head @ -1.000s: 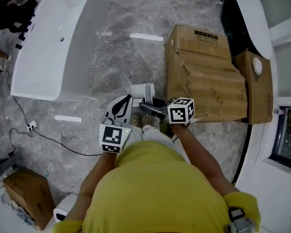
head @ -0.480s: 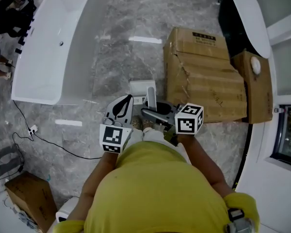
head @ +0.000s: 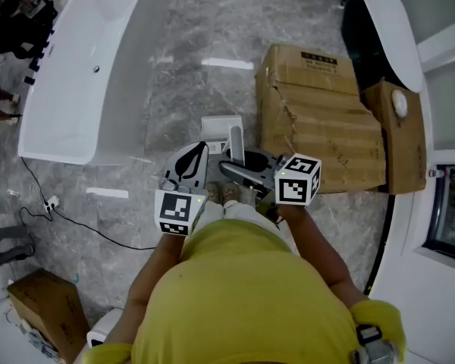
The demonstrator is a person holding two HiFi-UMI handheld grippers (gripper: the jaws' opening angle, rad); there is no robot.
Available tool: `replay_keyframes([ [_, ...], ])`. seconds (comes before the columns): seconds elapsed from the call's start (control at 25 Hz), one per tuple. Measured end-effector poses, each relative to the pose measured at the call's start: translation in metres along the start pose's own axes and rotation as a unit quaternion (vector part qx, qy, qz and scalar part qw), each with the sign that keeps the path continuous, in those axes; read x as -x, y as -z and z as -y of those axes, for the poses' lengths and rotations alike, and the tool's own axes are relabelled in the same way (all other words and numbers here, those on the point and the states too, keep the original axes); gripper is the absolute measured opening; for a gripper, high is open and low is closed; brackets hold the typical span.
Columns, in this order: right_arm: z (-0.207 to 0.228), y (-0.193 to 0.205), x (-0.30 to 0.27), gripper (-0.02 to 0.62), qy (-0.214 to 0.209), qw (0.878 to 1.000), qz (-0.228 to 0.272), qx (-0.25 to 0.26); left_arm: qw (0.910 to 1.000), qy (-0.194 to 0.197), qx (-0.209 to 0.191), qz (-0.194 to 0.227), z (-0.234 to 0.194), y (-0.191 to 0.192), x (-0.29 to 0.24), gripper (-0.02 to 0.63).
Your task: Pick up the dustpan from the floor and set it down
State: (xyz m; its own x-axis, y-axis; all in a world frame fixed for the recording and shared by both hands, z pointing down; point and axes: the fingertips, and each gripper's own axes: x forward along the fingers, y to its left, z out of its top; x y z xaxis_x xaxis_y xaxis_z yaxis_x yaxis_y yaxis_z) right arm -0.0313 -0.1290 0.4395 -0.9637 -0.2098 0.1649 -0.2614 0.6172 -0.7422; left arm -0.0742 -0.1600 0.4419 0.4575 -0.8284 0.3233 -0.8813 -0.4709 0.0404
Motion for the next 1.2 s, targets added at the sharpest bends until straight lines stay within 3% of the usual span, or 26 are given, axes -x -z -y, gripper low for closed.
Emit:
replay_keyframes([
  [0.56, 0.036, 0.005, -0.013, 0.206, 0.017, 1.0, -0.019, -0.002, 0.9986, -0.02, -0.002, 0.048, -0.009, -0.041, 0.002, 0.0],
  [1.2, 0.138, 0.064, -0.035, 0.199, 0.065, 0.996, -0.051, -0.045, 0.997, -0.027, -0.01, 0.072, -0.01, -0.064, 0.005, 0.0],
])
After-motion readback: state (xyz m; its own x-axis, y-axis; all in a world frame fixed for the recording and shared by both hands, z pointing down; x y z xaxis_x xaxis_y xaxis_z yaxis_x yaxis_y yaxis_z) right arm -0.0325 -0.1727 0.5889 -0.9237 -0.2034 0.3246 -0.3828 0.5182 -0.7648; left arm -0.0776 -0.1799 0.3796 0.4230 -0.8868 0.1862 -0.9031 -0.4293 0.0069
